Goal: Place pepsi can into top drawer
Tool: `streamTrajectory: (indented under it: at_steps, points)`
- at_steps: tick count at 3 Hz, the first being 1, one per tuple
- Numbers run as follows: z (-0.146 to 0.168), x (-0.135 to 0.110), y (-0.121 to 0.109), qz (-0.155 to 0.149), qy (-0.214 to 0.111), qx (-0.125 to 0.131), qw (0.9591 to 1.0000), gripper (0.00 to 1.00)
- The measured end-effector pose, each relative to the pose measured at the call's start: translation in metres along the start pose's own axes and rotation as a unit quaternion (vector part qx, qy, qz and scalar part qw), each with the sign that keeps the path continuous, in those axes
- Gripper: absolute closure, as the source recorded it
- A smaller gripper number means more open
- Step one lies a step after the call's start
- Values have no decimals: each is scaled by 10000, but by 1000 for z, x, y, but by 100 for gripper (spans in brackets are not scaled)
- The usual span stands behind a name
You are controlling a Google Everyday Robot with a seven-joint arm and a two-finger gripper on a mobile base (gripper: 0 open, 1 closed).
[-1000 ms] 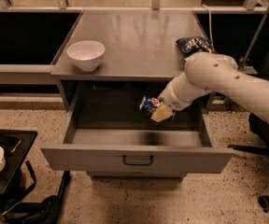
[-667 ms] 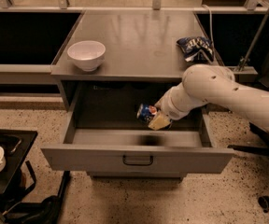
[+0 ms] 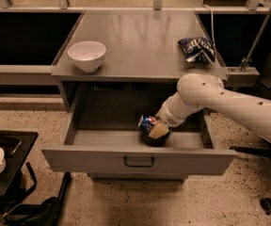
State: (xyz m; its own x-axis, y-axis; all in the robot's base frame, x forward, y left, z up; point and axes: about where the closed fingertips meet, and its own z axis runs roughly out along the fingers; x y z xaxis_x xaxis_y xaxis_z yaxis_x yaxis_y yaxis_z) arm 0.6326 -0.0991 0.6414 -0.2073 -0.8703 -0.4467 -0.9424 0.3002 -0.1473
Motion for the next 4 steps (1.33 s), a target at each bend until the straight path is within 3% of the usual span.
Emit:
streamTrajectory:
  at_steps: [2, 4]
  points:
    - [2, 1, 0, 10, 6, -19, 10000, 59]
    - [2, 1, 0, 10, 6, -20, 10000, 11]
